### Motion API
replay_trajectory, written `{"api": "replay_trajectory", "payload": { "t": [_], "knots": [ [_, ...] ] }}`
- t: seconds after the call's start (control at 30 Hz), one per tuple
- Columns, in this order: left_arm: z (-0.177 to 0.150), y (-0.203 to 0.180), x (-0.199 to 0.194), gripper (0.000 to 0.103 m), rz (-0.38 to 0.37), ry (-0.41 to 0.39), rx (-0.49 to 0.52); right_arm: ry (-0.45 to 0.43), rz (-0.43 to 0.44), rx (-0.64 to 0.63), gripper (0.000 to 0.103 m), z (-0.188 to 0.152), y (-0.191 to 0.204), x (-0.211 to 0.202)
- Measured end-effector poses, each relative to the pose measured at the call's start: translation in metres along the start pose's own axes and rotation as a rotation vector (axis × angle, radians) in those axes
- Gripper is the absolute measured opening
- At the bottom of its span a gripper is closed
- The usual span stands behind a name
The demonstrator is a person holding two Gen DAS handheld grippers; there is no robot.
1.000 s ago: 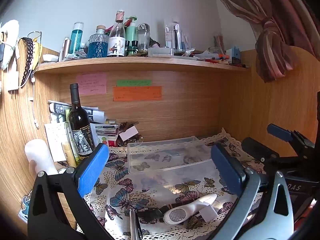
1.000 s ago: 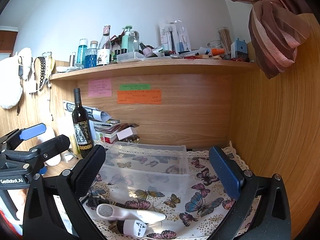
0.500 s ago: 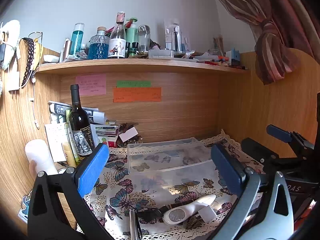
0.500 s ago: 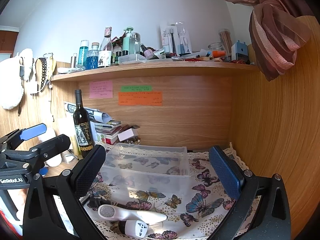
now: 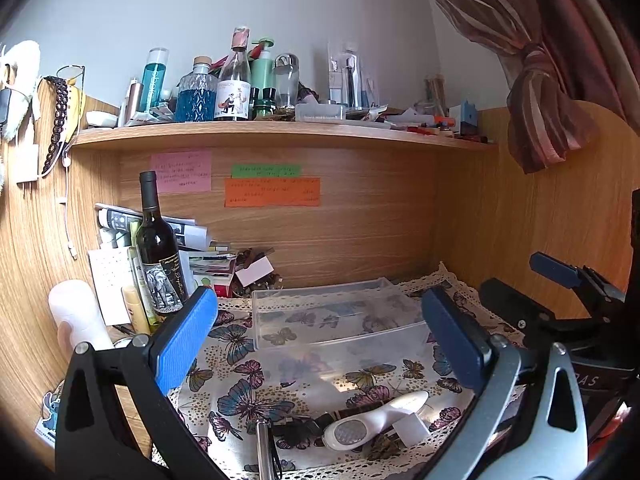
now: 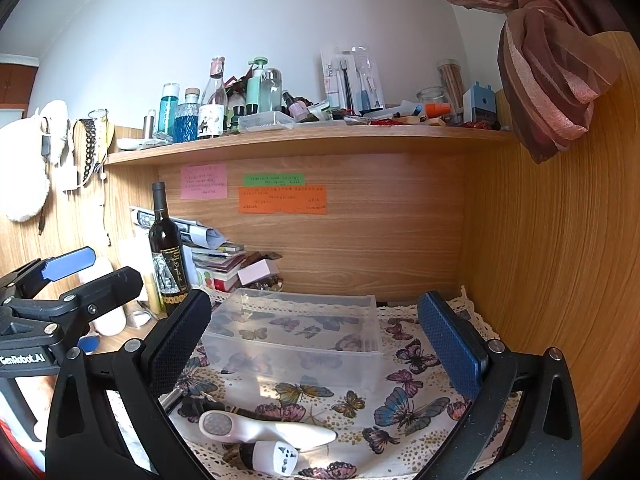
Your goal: Organize rigid objects
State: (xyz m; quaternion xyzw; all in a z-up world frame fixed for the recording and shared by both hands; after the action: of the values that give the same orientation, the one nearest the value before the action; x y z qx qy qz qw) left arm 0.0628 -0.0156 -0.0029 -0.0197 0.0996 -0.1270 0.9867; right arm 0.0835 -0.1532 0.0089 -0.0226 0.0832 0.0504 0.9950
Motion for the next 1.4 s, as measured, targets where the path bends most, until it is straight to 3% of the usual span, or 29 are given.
{"api": "replay_trajectory", "payload": {
  "t": [0.53,0.73,0.77,0.8,0.9,1.13,1.4],
  "knots": [
    [0.001,0.005,0.001,0.103,0.014,0.000,-0.006,-0.007,0.003,-0.013,0.103,0.001,0.004,0.001],
    [-0.019,0.023,0.013,0.103,0.024,0.071,-0.030,0.025,0.031,-0.050,0.103,-0.011,0.010,0.011],
    [-0.026,0.027,0.015,0.101,0.026,0.091,-0.039,0.044,0.038,-0.063,0.103,-0.017,0.012,0.015],
    [-0.033,0.032,0.017,0.092,0.031,0.115,-0.052,0.066,0.046,-0.074,0.103,-0.023,0.013,0.020],
    [-0.062,0.047,0.029,0.078,0.036,0.230,-0.093,0.148,0.078,-0.101,0.103,-0.047,0.016,0.036],
    [-0.129,0.069,0.045,0.063,0.046,0.417,-0.178,0.400,0.168,-0.122,0.088,-0.118,0.028,0.062],
    [-0.180,0.066,0.047,0.054,0.044,0.540,-0.208,0.569,0.181,-0.086,0.074,-0.167,0.024,0.069]
  ]
}}
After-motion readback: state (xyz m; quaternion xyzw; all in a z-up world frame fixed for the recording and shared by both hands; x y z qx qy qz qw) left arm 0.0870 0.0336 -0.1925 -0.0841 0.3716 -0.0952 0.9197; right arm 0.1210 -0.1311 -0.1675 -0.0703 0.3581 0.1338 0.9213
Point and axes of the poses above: each gripper's, at about its wrist camera, not at the fingertips, and x roughly the way its jaws point, y to its left, z to its top, the point moved 8 cm from there along x, roughly the way its jaws point, and after that the axes turned 13 degrees about -z, right-handed, at the moved point
